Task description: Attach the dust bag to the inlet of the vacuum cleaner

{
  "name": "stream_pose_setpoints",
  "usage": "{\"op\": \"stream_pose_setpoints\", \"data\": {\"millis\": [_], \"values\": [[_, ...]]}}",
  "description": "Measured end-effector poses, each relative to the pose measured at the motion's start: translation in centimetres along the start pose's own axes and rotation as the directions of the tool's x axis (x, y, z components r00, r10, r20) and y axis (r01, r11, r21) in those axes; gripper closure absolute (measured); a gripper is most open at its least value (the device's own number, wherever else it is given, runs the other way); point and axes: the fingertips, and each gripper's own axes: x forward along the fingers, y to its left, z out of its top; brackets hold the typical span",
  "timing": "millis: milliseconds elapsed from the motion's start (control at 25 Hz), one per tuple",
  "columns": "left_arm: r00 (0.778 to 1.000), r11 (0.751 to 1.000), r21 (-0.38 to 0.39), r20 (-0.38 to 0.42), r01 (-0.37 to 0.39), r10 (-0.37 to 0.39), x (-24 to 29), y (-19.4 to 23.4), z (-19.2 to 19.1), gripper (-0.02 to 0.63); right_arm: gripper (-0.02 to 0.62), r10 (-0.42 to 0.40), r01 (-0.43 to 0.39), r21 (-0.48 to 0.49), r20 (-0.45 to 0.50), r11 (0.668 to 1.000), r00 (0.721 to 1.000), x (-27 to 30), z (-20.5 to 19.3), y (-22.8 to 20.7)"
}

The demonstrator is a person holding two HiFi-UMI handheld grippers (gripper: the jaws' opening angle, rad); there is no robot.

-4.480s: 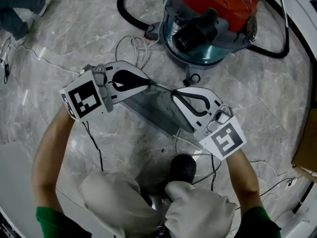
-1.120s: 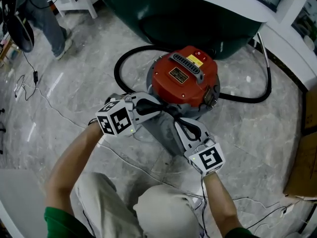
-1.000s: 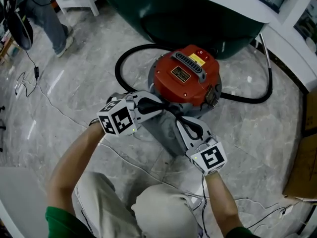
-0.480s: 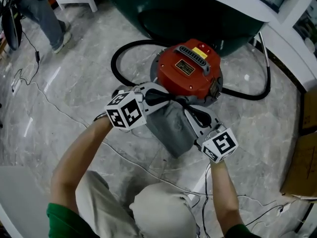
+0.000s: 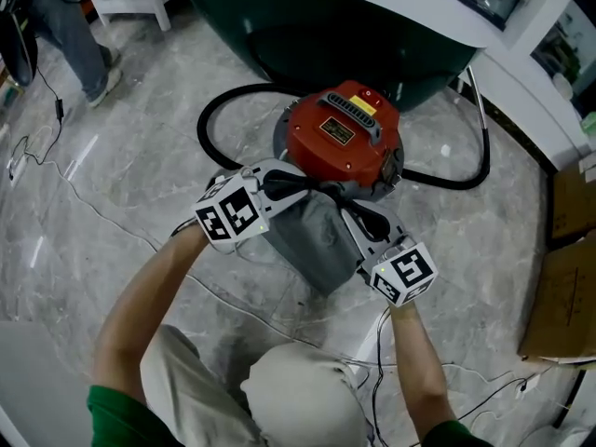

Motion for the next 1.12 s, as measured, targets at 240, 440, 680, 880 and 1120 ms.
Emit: {"op": "stream_pose_setpoints", "data": {"millis": [240,440,680,880,1120], "values": [[0.998,0.998,0.026,0.044,-0.052,0.051,-1.8,0.0,0.8,0.571,0.563,-0.101,0.101,-0.026,0.006,0.995,0.995,-2.2,1.2,-0.3],[0.977,0.992,-0.011,0.174,-0.123,0.123,-5.1,0.9,3.5,0.571,0.565,-0.188,0.188,-0.042,0.001,0.981,0.982,-3.4,2.2,0.1],[0.959,0.986,-0.061,0.230,-0.156,0.166,-10.8,1.2,6.8,0.578,0.568,-0.247,0.248,0.015,-0.061,0.969,0.967,-5.0,6.8,2.2],[0.977,0.973,-0.203,0.159,-0.109,0.142,-16.9,0.0,9.4,0.583,0.575,-0.206,0.218,0.054,-0.171,0.974,0.963,-5.5,13.2,6.3],[0.958,0.904,-0.397,0.161,-0.157,0.238,-26.0,0.6,17.4,0.583,0.586,-0.181,0.210,0.099,-0.244,0.973,0.953,-6.9,24.0,10.7]]}}
